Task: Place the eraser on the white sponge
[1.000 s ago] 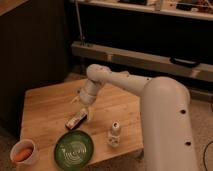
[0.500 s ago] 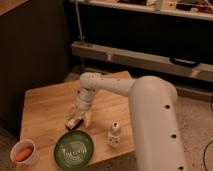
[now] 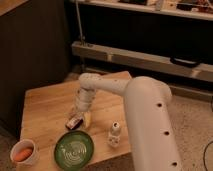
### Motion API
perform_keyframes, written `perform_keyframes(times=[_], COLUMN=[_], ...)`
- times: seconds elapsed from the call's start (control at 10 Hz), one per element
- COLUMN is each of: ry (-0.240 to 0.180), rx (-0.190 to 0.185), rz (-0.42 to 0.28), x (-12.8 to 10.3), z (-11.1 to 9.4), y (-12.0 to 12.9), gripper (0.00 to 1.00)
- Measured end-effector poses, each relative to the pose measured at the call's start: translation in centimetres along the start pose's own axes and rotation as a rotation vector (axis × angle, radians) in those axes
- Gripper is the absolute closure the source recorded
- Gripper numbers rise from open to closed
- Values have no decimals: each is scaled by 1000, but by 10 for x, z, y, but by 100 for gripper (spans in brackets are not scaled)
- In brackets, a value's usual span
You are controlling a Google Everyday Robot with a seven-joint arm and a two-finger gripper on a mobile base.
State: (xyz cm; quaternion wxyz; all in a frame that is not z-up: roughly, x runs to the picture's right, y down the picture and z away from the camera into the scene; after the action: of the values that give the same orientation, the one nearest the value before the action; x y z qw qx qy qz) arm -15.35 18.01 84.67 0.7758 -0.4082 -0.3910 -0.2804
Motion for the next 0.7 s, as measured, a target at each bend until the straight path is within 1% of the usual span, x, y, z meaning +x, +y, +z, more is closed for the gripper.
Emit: perform_keyframes(times=[0.1, 0.2, 0.3, 0.4, 0.5, 0.6, 0.7], ry=[-17, -48, -68, -83, -100, -110, -113], rx=[3, 8, 13, 16, 21, 23, 18], rz=[12, 25, 28, 22, 20, 31, 54], x=[3, 5, 6, 1, -8, -12, -15], z=[1, 2, 1, -4, -15, -26, -44], y=[3, 7, 7, 3, -5, -11, -18], gripper=[49, 61, 71, 81, 93, 98, 100])
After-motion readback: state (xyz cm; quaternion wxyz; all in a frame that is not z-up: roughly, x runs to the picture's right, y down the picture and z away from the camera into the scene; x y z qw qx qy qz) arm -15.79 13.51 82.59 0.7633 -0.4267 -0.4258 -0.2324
